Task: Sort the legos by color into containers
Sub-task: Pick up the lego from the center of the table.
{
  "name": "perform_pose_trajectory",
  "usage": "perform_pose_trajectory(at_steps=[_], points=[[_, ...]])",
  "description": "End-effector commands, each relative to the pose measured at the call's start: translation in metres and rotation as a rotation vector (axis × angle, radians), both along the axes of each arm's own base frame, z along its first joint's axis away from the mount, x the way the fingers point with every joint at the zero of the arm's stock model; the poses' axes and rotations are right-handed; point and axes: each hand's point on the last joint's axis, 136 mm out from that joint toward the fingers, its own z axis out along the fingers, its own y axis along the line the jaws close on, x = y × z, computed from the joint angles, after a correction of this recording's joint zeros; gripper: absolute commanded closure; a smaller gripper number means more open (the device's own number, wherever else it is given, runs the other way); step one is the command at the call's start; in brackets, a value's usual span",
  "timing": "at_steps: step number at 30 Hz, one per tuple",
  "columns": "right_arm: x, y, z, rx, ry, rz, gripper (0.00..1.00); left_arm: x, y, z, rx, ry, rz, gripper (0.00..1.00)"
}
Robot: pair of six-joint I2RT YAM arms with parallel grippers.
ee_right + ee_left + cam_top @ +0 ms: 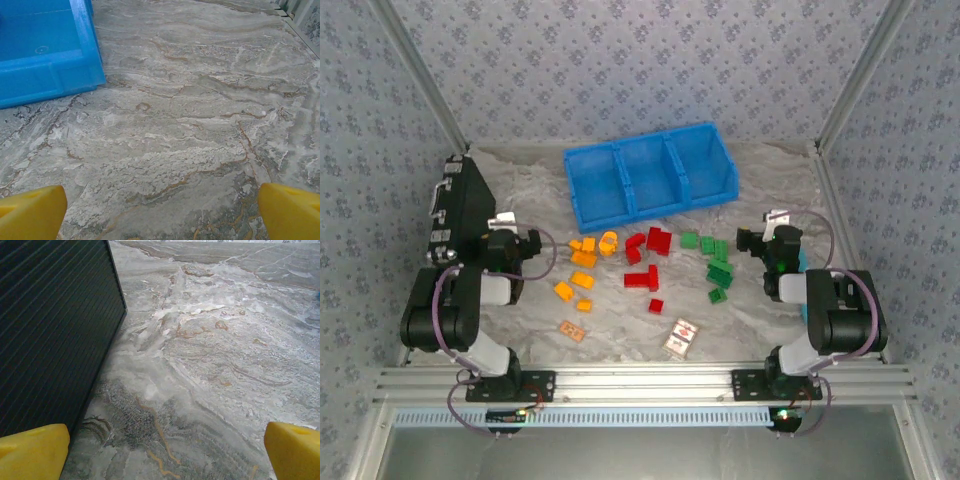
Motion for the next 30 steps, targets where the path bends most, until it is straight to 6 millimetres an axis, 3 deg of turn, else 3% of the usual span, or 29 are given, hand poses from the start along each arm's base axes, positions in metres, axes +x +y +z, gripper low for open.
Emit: perform_pose_trajectory(at_steps=[1, 26, 30], points=[[0.004, 0.001, 0.005, -0.01, -0.019, 0.011, 0.0, 0.007, 0.001, 0.015, 0.0, -0.047, -0.001, 0.0], [0.004, 0.001, 0.005, -0.008, -0.017, 0.012, 0.0, 0.007, 0.001, 0.015, -0.003, -0.046, 0.0, 0.0], [0.003, -0.004, 0.028, -0.058, -0.031, -0.05, 0.0, 0.015, 0.001, 0.043, 0.046, 0.021, 0.037, 0.0]])
